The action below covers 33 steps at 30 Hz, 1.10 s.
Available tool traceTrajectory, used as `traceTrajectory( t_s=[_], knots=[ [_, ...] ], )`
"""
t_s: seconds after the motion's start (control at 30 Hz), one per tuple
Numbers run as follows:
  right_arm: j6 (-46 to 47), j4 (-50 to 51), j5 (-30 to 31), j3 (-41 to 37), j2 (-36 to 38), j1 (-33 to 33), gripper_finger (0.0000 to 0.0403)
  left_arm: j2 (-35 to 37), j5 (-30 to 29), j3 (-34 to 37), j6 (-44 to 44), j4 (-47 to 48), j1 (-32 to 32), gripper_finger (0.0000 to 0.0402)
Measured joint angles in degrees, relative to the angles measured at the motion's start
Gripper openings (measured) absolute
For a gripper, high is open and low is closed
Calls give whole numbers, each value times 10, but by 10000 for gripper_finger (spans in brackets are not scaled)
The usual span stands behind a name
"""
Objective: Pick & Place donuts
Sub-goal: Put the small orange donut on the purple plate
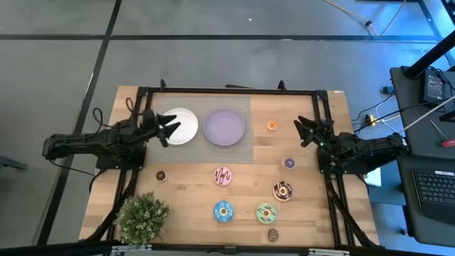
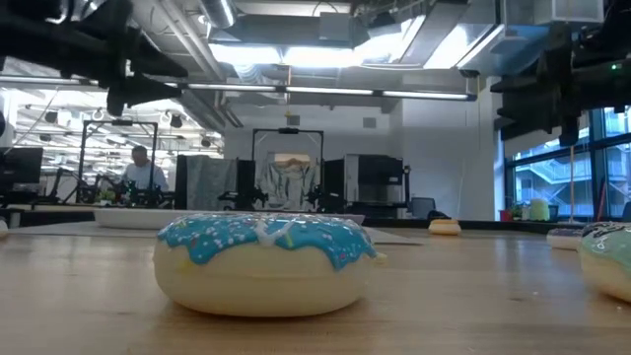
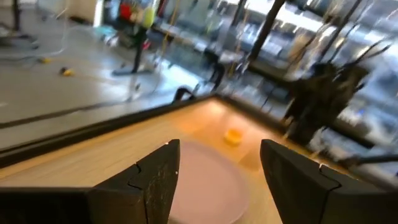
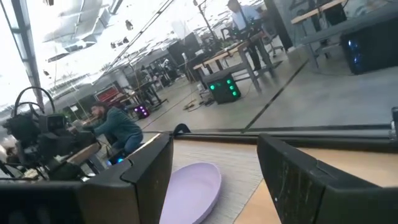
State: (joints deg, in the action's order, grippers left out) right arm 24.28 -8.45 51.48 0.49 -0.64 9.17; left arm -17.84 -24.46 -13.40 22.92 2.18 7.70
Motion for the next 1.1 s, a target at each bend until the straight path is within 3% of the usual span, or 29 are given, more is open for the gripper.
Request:
traceTrajectory(
  t_s=[0.3,0.5,0.6,0.73,0.9,1.1],
  knots=[
    [87,-19,-31,2,0,0,234,-99,-16,-72,25,15,0,219],
    [11,-12,-48,88,-48,-1,234,-126,-31,-76,59,8,0,219],
    [27,70,-46,164,-100,-17,234,-136,-45,-76,78,-1,0,219],
    [167,250,-65,267,-197,-61,234,-149,-46,-77,78,-24,0,219],
    [236,354,-172,365,-352,-149,234,-156,-45,-77,79,-48,0,219],
    [233,419,-366,438,-540,-303,234,-157,-42,-77,79,-52,0,219]
  ],
)
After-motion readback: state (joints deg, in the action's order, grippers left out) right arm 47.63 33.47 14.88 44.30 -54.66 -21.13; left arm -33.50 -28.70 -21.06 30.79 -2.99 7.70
